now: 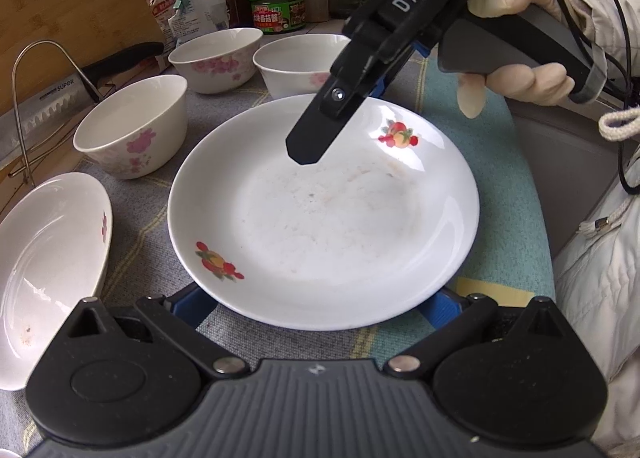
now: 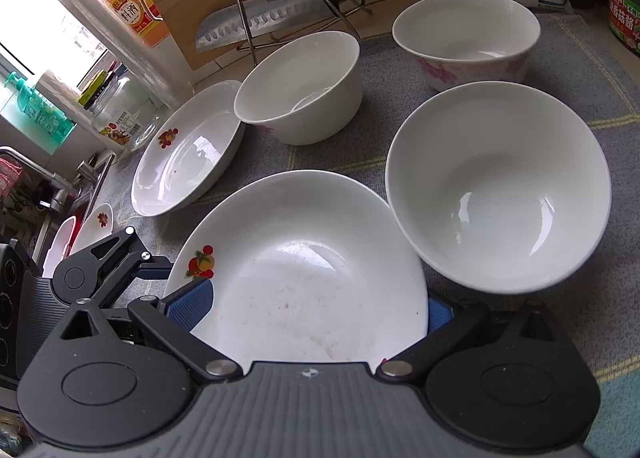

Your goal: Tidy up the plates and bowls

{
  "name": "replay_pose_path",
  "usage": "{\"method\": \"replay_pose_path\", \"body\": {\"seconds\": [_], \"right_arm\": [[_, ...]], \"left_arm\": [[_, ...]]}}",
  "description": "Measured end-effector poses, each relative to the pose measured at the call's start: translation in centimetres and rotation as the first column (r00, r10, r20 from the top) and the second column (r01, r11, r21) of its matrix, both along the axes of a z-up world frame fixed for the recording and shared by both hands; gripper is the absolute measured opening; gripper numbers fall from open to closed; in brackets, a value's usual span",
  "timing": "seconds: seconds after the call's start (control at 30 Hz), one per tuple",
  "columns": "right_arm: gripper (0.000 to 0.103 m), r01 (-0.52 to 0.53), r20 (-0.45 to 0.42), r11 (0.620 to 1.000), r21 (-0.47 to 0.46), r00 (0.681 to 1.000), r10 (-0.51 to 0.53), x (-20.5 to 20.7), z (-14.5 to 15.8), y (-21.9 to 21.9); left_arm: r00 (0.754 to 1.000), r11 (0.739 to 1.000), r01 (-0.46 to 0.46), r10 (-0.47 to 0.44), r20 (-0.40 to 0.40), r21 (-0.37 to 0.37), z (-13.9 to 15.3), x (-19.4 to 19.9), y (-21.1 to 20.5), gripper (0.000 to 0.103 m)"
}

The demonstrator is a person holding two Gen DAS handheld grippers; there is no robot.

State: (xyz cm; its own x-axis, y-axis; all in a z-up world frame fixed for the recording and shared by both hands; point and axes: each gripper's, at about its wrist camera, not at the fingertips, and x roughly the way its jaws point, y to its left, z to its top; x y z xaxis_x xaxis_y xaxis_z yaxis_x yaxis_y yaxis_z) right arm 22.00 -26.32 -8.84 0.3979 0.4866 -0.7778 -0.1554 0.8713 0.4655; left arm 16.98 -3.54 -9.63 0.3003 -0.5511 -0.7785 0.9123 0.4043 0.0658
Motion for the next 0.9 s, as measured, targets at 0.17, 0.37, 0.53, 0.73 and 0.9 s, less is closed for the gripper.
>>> {"method": "replay_pose_path", "body": {"seconds": [0.17,0.37,0.53,0.73,0.9], "right_arm": [[0.103,-0.009,-0.016,1.0,-0.003,1.0,0.009,0.11,0.07,0.22],[0.103,-0.027,-0.045,1.0,-0.005,0.999,0.027,0.19,0.44,0.64],[0.103,-0.055,-0.078,0.998,0.013,0.995,0.056,0.26,0.18,0.74],[0.103,-0.05,-0.08,0.999,0.009,0.996,0.051,0.64,0.18,0.68],[0.103,-0.051,-0.078,0.999,-0.012,0.996,0.05,0.61,0.23,0.89]], "left_arm": [[1.0,1.0,0.025,-0.025,0.013,0.018,0.2,0.13,0.1,0.102],[0.999,0.999,0.041,-0.041,0.005,0.035,0.39,0.08,0.63,0.102],[0.998,0.997,0.063,-0.063,0.004,0.037,0.48,0.22,0.97,0.101],[0.998,0.997,0.07,-0.07,0.005,0.039,0.42,0.51,0.77,0.102],[0.998,0.998,0.059,-0.059,0.012,0.038,0.47,0.32,0.75,0.102]]}}
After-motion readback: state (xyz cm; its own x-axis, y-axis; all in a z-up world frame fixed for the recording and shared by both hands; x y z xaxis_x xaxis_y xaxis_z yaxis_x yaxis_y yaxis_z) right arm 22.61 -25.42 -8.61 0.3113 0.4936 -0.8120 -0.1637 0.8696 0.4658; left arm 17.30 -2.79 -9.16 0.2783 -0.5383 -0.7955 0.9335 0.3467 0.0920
